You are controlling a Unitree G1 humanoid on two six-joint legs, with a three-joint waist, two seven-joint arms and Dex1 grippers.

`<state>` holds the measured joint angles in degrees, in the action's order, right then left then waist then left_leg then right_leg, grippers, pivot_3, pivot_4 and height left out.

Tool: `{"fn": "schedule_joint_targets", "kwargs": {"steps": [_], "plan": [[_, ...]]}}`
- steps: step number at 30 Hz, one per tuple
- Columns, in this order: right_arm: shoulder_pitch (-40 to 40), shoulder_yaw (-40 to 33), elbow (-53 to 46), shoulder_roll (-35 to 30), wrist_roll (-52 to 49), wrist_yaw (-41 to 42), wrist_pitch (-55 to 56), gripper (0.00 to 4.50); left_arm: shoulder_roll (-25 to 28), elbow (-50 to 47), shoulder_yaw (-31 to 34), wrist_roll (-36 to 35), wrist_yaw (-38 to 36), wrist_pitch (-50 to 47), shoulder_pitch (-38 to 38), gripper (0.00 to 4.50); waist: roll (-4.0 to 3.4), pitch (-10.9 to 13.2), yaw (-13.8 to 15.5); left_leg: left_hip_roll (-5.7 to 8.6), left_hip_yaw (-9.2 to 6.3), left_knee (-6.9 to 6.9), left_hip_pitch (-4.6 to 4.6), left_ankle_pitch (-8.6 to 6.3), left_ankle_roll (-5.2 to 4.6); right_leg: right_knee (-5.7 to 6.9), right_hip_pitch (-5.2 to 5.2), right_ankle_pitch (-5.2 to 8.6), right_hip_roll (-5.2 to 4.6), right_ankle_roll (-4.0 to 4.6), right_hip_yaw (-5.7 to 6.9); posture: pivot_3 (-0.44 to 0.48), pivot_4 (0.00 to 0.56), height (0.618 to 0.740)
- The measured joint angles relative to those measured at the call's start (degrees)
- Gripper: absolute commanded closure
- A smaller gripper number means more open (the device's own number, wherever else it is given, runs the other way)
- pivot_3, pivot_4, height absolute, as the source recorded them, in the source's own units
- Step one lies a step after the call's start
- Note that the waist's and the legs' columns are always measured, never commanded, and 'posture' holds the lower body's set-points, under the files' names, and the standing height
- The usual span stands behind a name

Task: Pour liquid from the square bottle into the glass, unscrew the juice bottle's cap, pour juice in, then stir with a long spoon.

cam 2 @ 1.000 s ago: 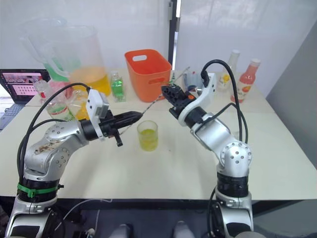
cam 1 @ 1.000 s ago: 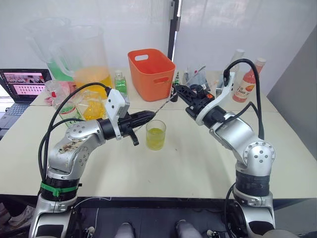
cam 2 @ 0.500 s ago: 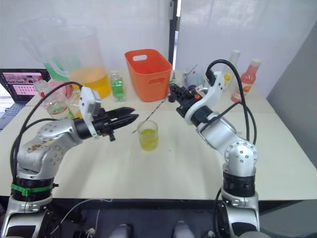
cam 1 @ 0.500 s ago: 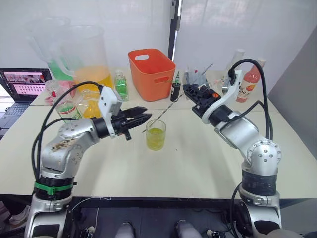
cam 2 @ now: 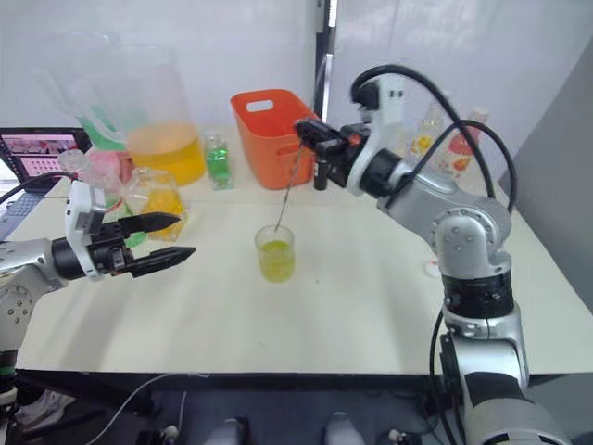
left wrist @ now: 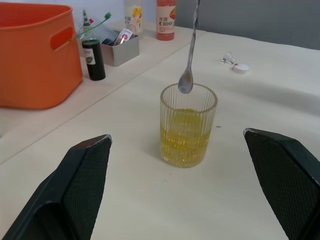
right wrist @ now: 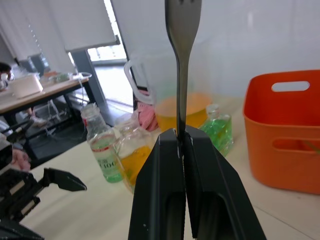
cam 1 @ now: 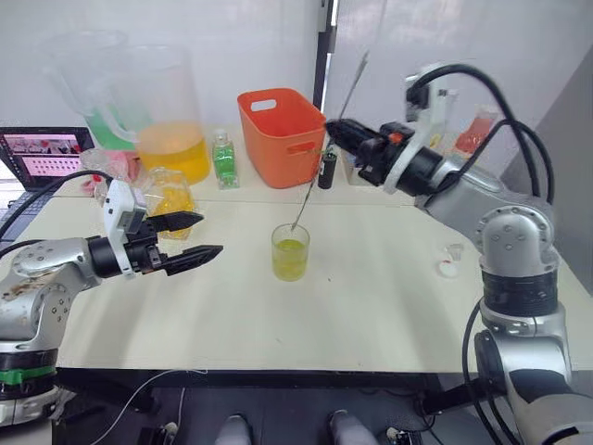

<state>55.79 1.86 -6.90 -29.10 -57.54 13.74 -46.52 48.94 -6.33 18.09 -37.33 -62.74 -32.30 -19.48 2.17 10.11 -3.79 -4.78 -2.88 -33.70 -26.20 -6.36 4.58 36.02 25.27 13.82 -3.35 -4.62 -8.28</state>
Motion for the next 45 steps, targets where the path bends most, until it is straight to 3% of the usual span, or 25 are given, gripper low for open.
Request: {"fn": "schedule_joint_targets", "kwargs": {"steps": [9, 16, 26, 39, 45], "plan": [[-1.7, 3.0, -2.1, 1.3, 9.3, 4.4, -2.1, 4.5, -3.6, -6.6, -0.6, 0.2, 3.8, 1.3, 6.2, 0.02, 0.0, 0.0, -0.1, 0.0, -0.04, 0.02, -0.05, 0.0, 0.0, 0.09, 0.05, -0.09, 0.02, 0.15, 0.06, 0.0, 0.15, 0.74], [-3.2, 6.5, -3.5, 1.2, 16.5, 7.7, -2.2, 4.5, -3.9, -6.8, -1.5, 0.3, 5.8, 1.4, 6.2, 0.02, 0.0, 0.0, -0.1, 0.0, -0.03, -0.12, -0.04, 0.0, 0.0, 0.09, 0.02, -0.01, 0.02, -0.04, 0.06, 0.0, 0.15, 0.74], [-3.4, 8.9, -0.1, 6.4, 26.9, 12.1, 4.4, 4.5, -4.3, -7.8, -2.9, 1.4, 6.9, 2.4, 6.3, 0.02, 0.0, 0.0, -0.1, 0.01, -0.04, -0.11, -0.03, 0.0, 0.0, 0.12, 0.01, -0.04, 0.02, -0.07, 0.07, 0.0, 0.15, 0.74], [-5.3, 8.2, 0.2, 15.4, 30.9, 13.5, 7.3, 4.5, -4.5, -6.2, -4.7, 3.5, 6.4, 3.9, 4.4, 0.02, 0.0, 0.0, -0.2, 0.0, -0.09, -0.11, -0.03, 0.0, 0.0, 0.19, 0.0, -0.25, 0.03, -0.35, 0.14, 0.0, 0.15, 0.74], [-5.5, 8.2, -1.0, 14.5, 32.1, 14.0, 6.9, 4.5, -5.1, -5.6, -5.8, 3.7, 6.3, 4.3, 3.6, 0.02, 0.0, 0.0, -0.2, 0.0, -0.09, -0.11, -0.02, 0.0, 0.0, 0.21, -0.01, -0.26, 0.03, -0.36, 0.14, 0.0, 0.15, 0.74]]}}
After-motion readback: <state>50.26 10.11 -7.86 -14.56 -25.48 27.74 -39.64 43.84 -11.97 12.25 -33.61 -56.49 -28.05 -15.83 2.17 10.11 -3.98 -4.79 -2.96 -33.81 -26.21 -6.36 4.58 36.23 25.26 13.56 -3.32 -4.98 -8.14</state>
